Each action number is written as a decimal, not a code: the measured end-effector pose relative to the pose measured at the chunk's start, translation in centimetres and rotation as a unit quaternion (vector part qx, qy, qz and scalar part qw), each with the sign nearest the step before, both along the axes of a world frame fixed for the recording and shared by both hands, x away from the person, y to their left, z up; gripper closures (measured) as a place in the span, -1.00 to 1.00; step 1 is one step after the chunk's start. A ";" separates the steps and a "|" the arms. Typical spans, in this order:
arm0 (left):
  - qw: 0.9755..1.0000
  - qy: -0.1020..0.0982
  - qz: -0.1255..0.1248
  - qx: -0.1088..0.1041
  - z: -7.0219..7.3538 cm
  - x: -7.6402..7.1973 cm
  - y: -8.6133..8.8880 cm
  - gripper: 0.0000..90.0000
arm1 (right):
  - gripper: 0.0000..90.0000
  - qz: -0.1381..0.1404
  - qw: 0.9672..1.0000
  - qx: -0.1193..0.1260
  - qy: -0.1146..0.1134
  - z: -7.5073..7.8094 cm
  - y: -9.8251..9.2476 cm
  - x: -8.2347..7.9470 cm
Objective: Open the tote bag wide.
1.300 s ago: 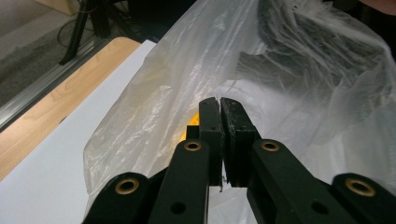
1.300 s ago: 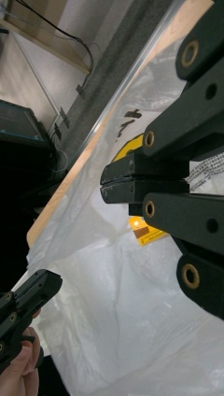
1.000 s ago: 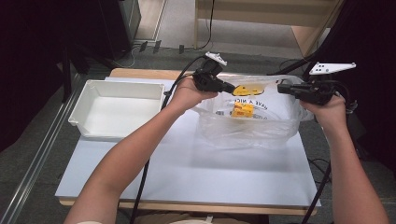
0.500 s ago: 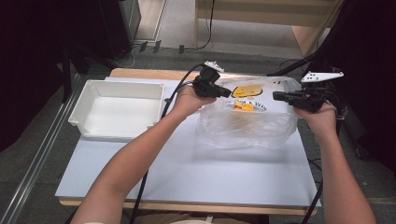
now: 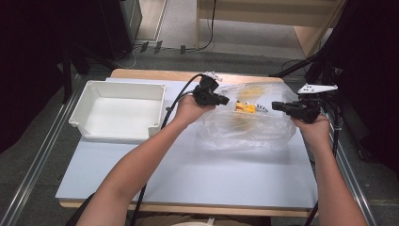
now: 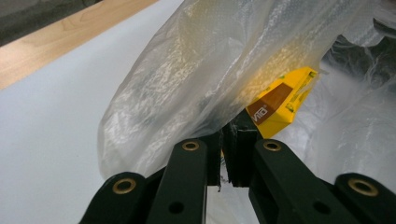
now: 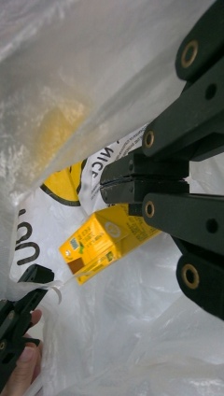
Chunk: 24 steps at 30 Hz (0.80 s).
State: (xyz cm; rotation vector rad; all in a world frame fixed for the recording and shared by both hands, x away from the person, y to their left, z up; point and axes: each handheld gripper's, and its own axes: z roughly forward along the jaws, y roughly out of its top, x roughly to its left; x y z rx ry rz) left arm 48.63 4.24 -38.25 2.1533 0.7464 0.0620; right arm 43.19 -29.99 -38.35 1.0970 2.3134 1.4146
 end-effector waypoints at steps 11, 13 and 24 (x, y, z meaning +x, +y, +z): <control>1.000 0.001 0.017 0.004 -2.3 0.5 -0.1 0.94 | 1.00 -0.010 1.000 -0.024 -0.011 -2.9 0.8 -0.6; 1.000 0.001 0.019 0.002 -2.6 0.7 -0.1 0.94 | 1.00 -0.013 1.000 -0.020 -0.009 -3.3 0.8 -0.5; 0.999 0.001 0.032 0.028 -4.9 1.7 -0.4 0.94 | 1.00 -0.019 1.000 -0.022 0.000 -5.7 1.0 -0.2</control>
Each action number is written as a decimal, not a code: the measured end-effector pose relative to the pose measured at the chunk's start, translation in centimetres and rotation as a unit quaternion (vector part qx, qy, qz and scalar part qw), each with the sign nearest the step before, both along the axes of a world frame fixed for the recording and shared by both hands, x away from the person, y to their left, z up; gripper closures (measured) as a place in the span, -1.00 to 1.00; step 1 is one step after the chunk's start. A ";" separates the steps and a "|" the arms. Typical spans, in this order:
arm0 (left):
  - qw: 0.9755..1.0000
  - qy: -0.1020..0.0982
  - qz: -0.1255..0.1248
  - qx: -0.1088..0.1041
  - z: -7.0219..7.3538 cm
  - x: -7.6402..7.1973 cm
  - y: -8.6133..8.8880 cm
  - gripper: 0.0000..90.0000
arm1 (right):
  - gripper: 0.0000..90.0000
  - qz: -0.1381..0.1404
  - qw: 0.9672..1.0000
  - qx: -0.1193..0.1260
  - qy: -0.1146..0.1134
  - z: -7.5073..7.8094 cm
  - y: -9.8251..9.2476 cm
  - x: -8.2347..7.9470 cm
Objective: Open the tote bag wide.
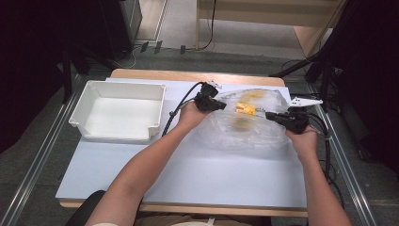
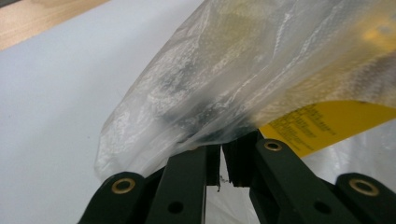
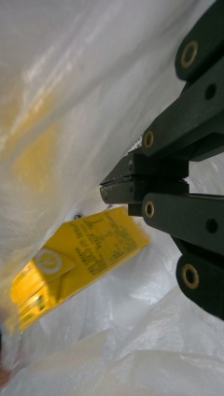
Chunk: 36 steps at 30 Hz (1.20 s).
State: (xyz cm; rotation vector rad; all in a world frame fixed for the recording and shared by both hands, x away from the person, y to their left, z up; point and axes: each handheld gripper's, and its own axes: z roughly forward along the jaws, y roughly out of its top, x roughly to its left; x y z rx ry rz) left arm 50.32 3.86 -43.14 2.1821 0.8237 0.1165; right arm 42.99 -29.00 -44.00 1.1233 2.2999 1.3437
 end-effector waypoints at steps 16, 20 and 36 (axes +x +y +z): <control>0.998 0.015 0.049 0.028 -3.2 1.9 1.1 0.93 | 1.00 -0.036 0.999 -0.018 0.035 -3.5 -0.9 -0.2; 0.997 0.024 0.067 0.019 -3.7 2.4 1.9 0.94 | 1.00 -0.050 0.997 -0.026 0.044 -4.4 -1.6 -0.4; 0.990 0.006 0.132 0.056 -3.3 3.2 4.4 1.00 | 1.00 -0.115 0.991 -0.056 0.039 -5.0 -4.6 -2.6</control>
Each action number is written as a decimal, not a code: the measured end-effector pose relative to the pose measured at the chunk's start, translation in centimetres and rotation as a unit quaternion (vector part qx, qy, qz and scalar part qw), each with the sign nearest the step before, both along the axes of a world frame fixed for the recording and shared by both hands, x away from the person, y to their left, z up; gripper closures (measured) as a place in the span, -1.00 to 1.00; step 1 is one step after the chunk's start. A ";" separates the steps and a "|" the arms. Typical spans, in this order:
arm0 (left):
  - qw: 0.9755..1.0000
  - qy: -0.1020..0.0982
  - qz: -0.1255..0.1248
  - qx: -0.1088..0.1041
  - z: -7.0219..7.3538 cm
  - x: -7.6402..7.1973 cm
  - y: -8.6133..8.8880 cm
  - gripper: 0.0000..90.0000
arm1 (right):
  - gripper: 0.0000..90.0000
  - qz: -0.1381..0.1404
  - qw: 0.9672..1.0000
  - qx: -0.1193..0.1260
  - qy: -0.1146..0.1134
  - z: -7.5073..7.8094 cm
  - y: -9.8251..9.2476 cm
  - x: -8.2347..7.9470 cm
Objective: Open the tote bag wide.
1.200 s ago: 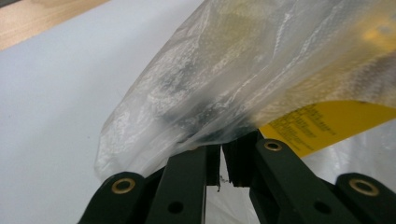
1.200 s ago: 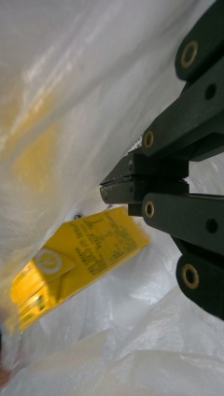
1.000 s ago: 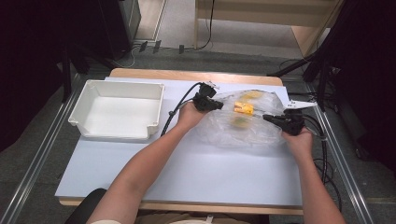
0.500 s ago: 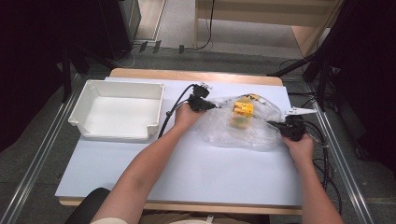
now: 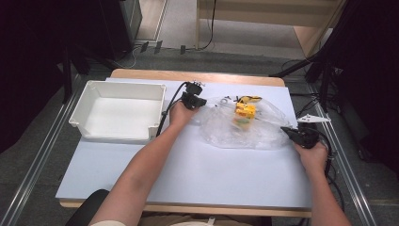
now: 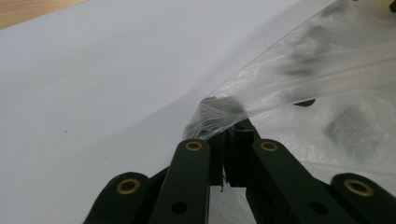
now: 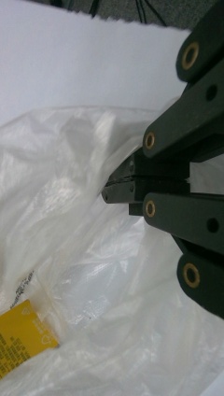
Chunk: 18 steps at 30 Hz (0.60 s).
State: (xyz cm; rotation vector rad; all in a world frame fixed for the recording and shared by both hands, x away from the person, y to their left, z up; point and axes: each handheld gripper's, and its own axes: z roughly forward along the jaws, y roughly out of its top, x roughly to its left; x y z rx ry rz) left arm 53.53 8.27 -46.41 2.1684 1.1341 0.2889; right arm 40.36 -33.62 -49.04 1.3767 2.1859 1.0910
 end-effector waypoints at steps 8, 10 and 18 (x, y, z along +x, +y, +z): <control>1.000 -0.005 0.017 0.012 0.1 -0.1 -0.1 1.00 | 1.00 -0.023 0.999 -0.020 0.010 0.3 -0.7 -0.9; 1.000 -0.003 0.025 0.007 0.0 -0.2 0.3 1.00 | 1.00 -0.025 0.999 -0.019 0.015 0.4 -0.8 -1.0; 0.999 -0.002 0.036 0.005 0.0 -0.4 0.9 1.00 | 1.00 -0.032 0.999 -0.011 0.019 0.3 -2.0 -2.1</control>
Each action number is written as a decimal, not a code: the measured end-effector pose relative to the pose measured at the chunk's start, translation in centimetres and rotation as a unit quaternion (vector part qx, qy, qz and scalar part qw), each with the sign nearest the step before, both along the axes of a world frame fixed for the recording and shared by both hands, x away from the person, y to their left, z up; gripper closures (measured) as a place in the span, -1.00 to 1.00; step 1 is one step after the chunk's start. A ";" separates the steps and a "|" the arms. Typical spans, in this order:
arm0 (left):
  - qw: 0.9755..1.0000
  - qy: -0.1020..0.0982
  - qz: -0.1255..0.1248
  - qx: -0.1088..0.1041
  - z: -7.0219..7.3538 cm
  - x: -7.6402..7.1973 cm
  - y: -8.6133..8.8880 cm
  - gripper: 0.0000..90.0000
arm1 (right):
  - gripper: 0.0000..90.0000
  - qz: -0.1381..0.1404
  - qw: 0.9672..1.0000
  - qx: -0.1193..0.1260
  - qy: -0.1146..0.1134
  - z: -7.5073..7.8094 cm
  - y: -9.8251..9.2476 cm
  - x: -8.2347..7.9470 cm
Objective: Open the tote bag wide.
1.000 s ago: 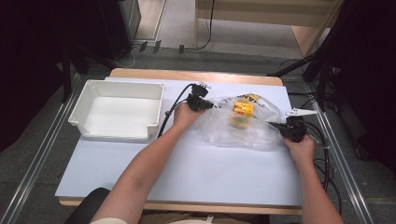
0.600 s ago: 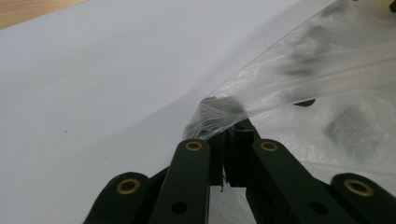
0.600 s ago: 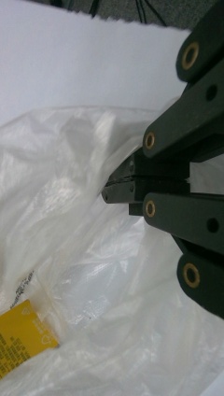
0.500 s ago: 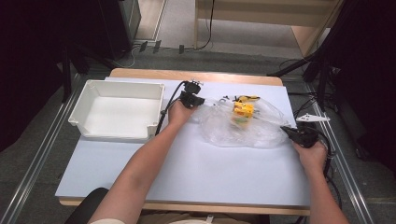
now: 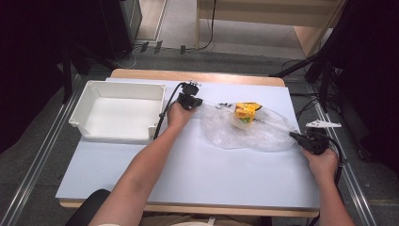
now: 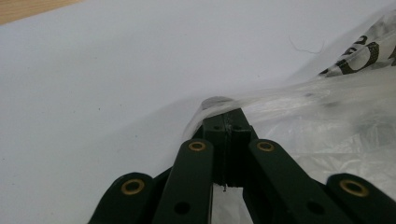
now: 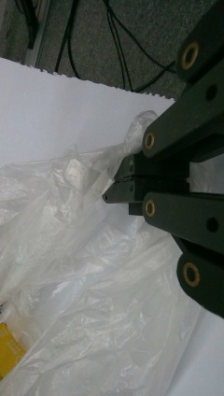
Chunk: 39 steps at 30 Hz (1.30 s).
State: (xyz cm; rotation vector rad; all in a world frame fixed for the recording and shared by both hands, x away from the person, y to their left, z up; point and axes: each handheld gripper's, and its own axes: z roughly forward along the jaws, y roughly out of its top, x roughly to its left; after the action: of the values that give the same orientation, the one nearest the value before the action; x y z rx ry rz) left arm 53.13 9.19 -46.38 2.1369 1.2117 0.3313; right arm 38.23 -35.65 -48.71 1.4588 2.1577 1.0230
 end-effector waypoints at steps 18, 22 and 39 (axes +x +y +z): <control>1.000 0.004 0.017 0.000 0.1 0.2 0.6 1.00 | 1.00 -0.021 1.000 0.015 0.004 -0.2 -1.0 -0.1; 1.000 0.007 0.021 -0.004 0.0 0.3 0.7 1.00 | 1.00 -0.033 0.999 0.015 0.004 -0.2 -1.0 0.0; 0.997 -0.018 -0.038 -0.067 5.9 -1.5 0.5 1.00 | 1.00 0.016 0.996 0.061 -0.059 5.1 1.5 -0.2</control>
State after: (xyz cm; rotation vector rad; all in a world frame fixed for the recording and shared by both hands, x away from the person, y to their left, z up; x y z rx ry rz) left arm 51.68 9.72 -40.49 2.0473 1.0971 0.2466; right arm 38.02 -34.18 -43.59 1.3828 2.0735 1.2407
